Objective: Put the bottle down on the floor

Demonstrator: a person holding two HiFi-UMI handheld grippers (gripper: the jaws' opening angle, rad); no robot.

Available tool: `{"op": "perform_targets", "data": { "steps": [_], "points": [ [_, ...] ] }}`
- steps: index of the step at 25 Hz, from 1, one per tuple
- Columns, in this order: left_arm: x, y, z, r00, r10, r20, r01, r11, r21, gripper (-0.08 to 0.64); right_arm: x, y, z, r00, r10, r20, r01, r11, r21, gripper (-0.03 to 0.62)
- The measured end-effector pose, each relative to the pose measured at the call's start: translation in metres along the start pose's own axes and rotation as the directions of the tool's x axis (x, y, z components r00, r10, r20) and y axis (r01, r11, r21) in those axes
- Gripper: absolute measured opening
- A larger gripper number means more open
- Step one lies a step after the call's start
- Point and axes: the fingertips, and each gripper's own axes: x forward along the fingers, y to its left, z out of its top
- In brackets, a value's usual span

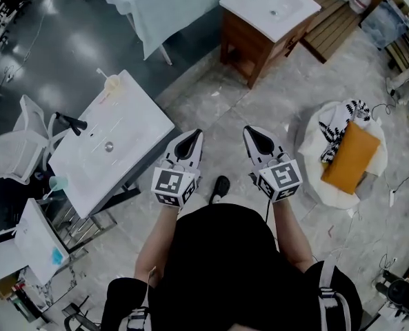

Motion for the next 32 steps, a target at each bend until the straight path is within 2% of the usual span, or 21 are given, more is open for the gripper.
{"op": "perform_targets", "data": {
  "steps": [6,11,17,21,22,25,26,32],
  "points": [
    [-0.038,0.035,0.004,0.996,0.085,0.022,-0.085,0.996,-0.013,0.02,0.022,0.034,0.005,0.998,0.067,-0.017,-0.067,0.997,-0.038,0.004],
    [-0.098,0.083,0.003,0.978,0.206,0.031,-0.205,0.978,-0.041,0.02,0.057,0.094,0.015,0.983,0.184,-0.024,-0.186,0.98,-0.075,0.004],
    [-0.195,0.146,-0.007,0.923,0.384,0.032,-0.382,0.922,-0.066,0.019,0.104,0.197,0.016,0.936,0.347,-0.056,-0.351,0.929,-0.114,0.003],
    [-0.26,0.177,-0.016,0.888,0.457,0.045,-0.453,0.888,-0.081,0.018,0.121,0.269,0.013,0.909,0.411,-0.066,-0.416,0.899,-0.138,0.003],
    [-0.276,0.184,-0.019,0.876,0.481,0.045,-0.475,0.875,-0.092,0.02,0.127,0.287,0.013,0.898,0.434,-0.071,-0.44,0.887,-0.144,0.005],
    [-0.327,0.201,-0.031,0.816,0.577,0.034,-0.568,0.812,-0.135,0.018,0.144,0.341,0.01,0.841,0.531,-0.102,-0.541,0.825,-0.163,0.005],
    [-0.341,0.206,-0.034,0.807,0.59,0.032,-0.581,0.802,-0.139,0.018,0.147,0.357,0.008,0.833,0.544,-0.105,-0.554,0.816,-0.166,0.005],
    [-0.411,0.231,-0.042,0.786,0.618,0.029,-0.61,0.781,-0.133,0.02,0.155,0.43,-0.002,0.815,0.57,-0.104,-0.579,0.798,-0.165,0.005]
  ]
}}
